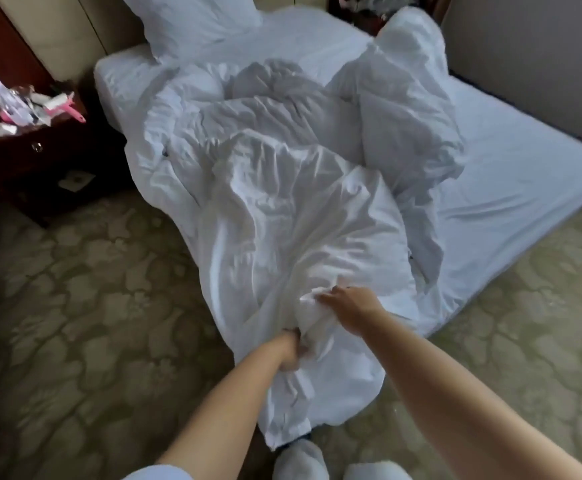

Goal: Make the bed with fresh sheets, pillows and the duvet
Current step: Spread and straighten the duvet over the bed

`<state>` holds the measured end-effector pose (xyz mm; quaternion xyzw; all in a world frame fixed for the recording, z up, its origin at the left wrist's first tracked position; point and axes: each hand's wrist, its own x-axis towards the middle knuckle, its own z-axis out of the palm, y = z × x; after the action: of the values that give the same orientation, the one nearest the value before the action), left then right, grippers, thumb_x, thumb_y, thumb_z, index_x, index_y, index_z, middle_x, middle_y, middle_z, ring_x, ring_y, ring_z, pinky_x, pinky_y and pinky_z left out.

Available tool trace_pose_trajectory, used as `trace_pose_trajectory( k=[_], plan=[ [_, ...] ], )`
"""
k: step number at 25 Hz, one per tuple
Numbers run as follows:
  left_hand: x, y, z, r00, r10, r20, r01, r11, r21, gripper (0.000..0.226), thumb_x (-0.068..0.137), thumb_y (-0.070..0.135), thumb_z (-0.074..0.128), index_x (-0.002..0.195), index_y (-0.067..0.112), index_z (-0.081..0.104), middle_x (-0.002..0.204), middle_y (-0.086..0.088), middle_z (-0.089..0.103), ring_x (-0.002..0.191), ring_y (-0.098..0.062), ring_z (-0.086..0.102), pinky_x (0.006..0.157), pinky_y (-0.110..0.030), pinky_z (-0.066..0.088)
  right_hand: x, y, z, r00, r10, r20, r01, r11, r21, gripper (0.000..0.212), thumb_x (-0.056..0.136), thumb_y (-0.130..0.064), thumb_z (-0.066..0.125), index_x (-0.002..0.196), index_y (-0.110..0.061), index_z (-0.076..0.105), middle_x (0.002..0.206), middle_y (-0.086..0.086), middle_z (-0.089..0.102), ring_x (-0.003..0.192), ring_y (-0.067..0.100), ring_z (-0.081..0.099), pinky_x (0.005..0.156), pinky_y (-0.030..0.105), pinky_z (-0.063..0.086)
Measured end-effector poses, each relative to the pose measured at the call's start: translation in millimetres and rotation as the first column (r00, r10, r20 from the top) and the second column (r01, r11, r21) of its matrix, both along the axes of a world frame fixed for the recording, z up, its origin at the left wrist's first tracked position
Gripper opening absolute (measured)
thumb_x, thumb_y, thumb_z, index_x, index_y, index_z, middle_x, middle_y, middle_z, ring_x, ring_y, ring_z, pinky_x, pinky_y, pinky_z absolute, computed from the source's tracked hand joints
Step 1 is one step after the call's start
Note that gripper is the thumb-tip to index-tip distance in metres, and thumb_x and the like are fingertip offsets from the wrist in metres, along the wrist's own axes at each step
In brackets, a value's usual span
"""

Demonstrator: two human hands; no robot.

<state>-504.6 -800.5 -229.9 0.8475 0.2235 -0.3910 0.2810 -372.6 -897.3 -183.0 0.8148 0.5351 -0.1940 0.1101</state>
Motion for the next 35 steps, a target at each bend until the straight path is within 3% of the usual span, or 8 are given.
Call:
trace_pose_trajectory(
  k=[3,6,7,10,12,21,30,35],
  plan=[
    [-4.1,-7.8,-19.3,0.995,0.075,0.070,-0.070,0.996,-0.062,0.059,0.092,0.017,0.056,0.146,0.012,0.032,0.143,-0.014,0.042,0.127,-0.032,0.045,0.104,-0.037,0.040,-3.7,-9.8,-24.6,0.999,0.005,-0.045,-0.009,0.995,-0.100,0.044,0.101,-0.021,0.034,0.142,-0.035,0.039,0.139,0.004,0.047,0.129,0.028,0.044,0.100,0.038,0.040],
    [-4.1,-14.7,-31.9,0.970,0.147,0.194,-0.148,0.989,-0.007,0.043,0.096,0.023,0.047,0.138,0.015,0.045,0.139,-0.011,0.045,0.119,-0.033,0.049,0.098,-0.041,0.044,0.6,-16.4,-35.4,1.000,0.000,0.007,-0.001,0.998,0.062,0.048,0.098,-0.017,0.035,0.144,-0.032,0.035,0.145,0.001,0.039,0.136,0.023,0.033,0.100,0.037,0.035],
    [-6.6,-19.0,-37.7,0.976,0.112,0.185,-0.117,0.993,0.016,0.041,0.097,0.023,0.044,0.137,0.015,0.047,0.140,-0.011,0.044,0.118,-0.032,0.050,0.097,-0.041,0.044,1.0,-22.9,-40.7,1.000,-0.012,-0.011,0.013,0.999,0.040,0.050,0.097,-0.015,0.035,0.144,-0.031,0.036,0.145,0.000,0.039,0.135,0.023,0.033,0.102,0.037,0.035],
    [-21.2,-45.6,-55.3,0.997,-0.071,-0.034,0.071,0.997,-0.007,0.041,0.100,0.024,0.038,0.138,0.016,0.049,0.141,-0.009,0.046,0.121,-0.030,0.049,0.100,-0.038,0.042,-6.8,-58.2,-61.6,0.993,-0.050,-0.110,0.021,0.968,-0.250,0.049,0.097,-0.010,0.031,0.140,-0.031,0.042,0.143,-0.001,0.043,0.132,0.025,0.038,0.104,0.038,0.034],
    [-25.1,-62.9,-57.5,0.993,-0.088,-0.073,0.090,0.996,0.015,0.040,0.100,0.023,0.037,0.137,0.017,0.050,0.140,-0.009,0.046,0.121,-0.030,0.048,0.101,-0.040,0.042,-5.9,-82.1,-65.9,0.992,-0.057,-0.111,0.019,0.947,-0.319,0.049,0.096,-0.009,0.033,0.139,-0.031,0.042,0.139,-0.001,0.046,0.129,0.025,0.041,0.100,0.038,0.035],
    [27.1,-115.5,-10.0,0.962,0.229,0.146,-0.247,0.961,0.123,0.043,0.096,0.015,0.040,0.139,0.017,0.042,0.144,-0.003,0.037,0.123,-0.027,0.046,0.097,-0.036,0.043,29.7,-144.0,-37.1,0.978,-0.134,-0.163,0.111,0.983,-0.145,0.049,0.090,-0.002,0.041,0.135,-0.019,0.044,0.123,0.006,0.051,0.114,0.027,0.050,0.082,0.032,0.036],
    [82.8,-169.6,-12.1,0.937,0.212,0.279,-0.259,0.955,0.143,0.053,0.095,0.020,0.045,0.146,0.021,0.032,0.151,0.001,0.028,0.134,-0.023,0.031,0.107,-0.039,0.035,64.3,-185.2,-49.5,0.948,-0.237,-0.214,0.224,0.971,-0.084,0.053,0.091,-0.003,0.039,0.141,-0.019,0.035,0.130,0.007,0.047,0.113,0.027,0.052,0.076,0.033,0.040],
    [141.0,-167.3,-28.0,0.851,0.235,0.469,-0.372,0.901,0.224,0.054,0.093,0.032,0.053,0.142,0.018,0.036,0.144,-0.005,0.034,0.130,-0.023,0.035,0.104,-0.033,0.035,108.7,-176.3,-65.0,0.902,-0.357,-0.242,0.353,0.934,-0.058,0.046,0.098,-0.014,0.036,0.144,-0.018,0.031,0.133,0.009,0.045,0.112,0.030,0.051,0.077,0.034,0.039]
  ],
)
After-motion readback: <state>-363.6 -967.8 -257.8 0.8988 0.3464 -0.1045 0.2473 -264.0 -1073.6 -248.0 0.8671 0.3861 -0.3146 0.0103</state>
